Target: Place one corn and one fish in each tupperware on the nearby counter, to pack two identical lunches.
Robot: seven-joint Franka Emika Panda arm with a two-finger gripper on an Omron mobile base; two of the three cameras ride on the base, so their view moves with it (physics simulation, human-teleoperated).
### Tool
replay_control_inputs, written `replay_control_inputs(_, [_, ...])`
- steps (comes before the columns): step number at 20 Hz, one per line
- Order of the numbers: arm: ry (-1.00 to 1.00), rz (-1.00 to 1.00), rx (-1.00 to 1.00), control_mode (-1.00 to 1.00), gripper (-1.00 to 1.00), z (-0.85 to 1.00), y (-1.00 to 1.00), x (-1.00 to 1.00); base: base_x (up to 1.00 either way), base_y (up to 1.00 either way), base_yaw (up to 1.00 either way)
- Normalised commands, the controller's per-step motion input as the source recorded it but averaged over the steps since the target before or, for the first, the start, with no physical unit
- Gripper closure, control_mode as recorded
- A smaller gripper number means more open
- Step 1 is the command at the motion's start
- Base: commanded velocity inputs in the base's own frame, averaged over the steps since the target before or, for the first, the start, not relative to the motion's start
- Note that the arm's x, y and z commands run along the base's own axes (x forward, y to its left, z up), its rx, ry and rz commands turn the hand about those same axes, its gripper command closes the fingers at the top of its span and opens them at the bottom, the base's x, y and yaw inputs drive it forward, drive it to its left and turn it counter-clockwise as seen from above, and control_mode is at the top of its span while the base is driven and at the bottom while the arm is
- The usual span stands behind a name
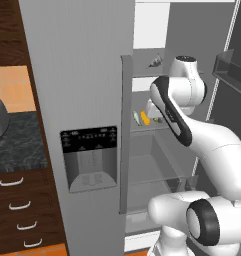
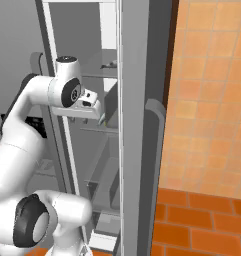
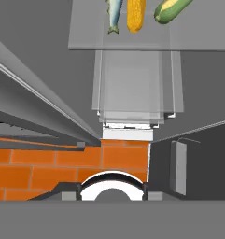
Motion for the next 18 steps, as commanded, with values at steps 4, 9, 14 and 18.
replay_control_inputs(4, [0.0, 0.0, 0.0, -1.0, -1.0, 0.0, -0.14, -0.02, 0.0, 0.0, 0.0])
replay_control_inputs(9, [-0.23, -0.06, 0.0, -1.0, -1.0, -0.1, -0.34, -0.07, 0.0, 0.0, 0.0])
replay_control_inputs(14, [-0.23, -0.11, -0.01, -1.0, -1.0, -0.57, -0.26, 0.11, 0.0, 0.0, 0.0])
replay_control_inputs(18, [-0.11, -0.25, 0.0, -1.0, -1.0, -0.53, -0.12, 0.62, 0.0, 0.0, 0.0])
